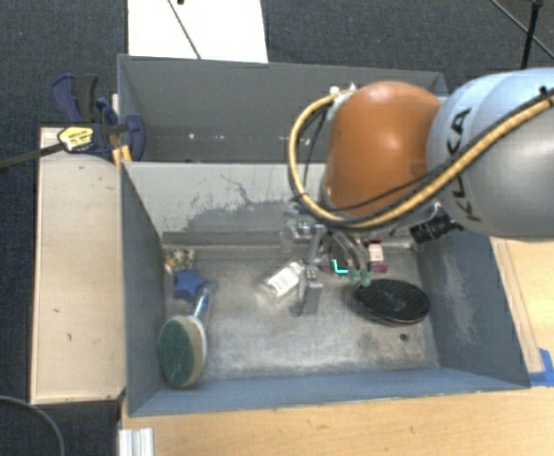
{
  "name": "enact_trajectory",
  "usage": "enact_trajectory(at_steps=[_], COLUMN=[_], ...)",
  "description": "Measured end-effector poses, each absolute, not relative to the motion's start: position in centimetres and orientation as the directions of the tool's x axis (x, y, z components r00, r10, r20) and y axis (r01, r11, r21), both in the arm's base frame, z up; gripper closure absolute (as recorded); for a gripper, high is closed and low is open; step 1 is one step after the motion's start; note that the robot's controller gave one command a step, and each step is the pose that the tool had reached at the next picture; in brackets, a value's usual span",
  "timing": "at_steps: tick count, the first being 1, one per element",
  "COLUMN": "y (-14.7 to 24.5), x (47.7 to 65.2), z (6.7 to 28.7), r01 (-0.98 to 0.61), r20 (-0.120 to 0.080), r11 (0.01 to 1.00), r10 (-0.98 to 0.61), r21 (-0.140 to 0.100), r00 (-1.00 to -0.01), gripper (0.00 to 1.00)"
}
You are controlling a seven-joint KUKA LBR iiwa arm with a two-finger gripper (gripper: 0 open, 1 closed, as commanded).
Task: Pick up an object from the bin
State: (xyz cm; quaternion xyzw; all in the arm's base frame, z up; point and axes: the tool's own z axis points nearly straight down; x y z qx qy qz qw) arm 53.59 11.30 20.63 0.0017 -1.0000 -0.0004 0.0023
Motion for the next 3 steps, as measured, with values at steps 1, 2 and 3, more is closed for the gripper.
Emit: enact_trajectory(at_steps=[1,2,3], y=[7.1,7.3,7.0], x=[58.8,58.9,58.0], z=[7.9,8.4,28.1], r01=[0.026,0.028,0.041], r20=[0.004,-0.001,-0.012], r11=[1.0,1.0,0.999], r10=[0.026,0.028,0.041], r21=[-0.001,0.001,0.003], r00=[-1.0,-1.0,-0.999], gripper=[0.0,1.0,1.0])
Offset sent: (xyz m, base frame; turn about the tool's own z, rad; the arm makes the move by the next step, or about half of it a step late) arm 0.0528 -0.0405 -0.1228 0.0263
